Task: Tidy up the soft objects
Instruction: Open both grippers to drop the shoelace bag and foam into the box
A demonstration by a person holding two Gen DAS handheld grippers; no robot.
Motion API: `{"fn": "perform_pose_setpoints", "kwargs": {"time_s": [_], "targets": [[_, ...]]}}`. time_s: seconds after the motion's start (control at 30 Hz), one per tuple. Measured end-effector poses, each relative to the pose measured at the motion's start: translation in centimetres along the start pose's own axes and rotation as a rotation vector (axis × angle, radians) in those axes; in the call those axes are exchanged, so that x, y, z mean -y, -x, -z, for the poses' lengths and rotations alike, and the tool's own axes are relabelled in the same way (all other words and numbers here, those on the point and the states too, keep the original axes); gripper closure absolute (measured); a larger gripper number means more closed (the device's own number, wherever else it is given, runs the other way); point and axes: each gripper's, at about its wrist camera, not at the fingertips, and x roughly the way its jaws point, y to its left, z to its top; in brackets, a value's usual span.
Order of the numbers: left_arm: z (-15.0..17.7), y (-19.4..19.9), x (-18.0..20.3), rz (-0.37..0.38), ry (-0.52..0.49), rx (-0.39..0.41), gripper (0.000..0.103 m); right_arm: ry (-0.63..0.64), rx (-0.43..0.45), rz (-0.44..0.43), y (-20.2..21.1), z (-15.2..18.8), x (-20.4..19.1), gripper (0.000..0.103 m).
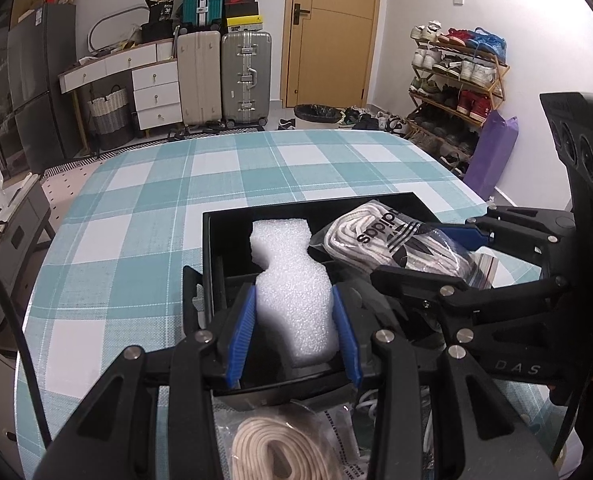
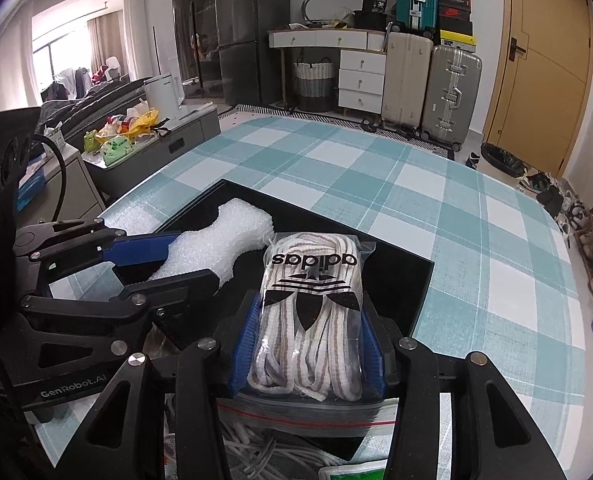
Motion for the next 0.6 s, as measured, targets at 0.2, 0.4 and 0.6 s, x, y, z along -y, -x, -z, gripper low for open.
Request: {"fn": "perform_pose_setpoints", "kwargs": {"time_s": [0.2, 0.4, 0.6], "targets": [[0.0, 0.9, 0.0, 0.007, 0.007, 0.025, 0.038, 0.035, 0.098, 0.052, 1.4, 0.1, -0.1, 0.039], [0.2, 3.3, -0.1, 0.009, 0.027, 0.099, 0.000, -0.016, 0.163, 0.114, 4.9, 1.3, 1.8, 0.006], [0.8, 5.4, -0.2, 0.021, 0.040, 0.125, 0.000, -0.080, 0.190, 0.096, 8.5, 4.0, 2.9, 0.001]]}}
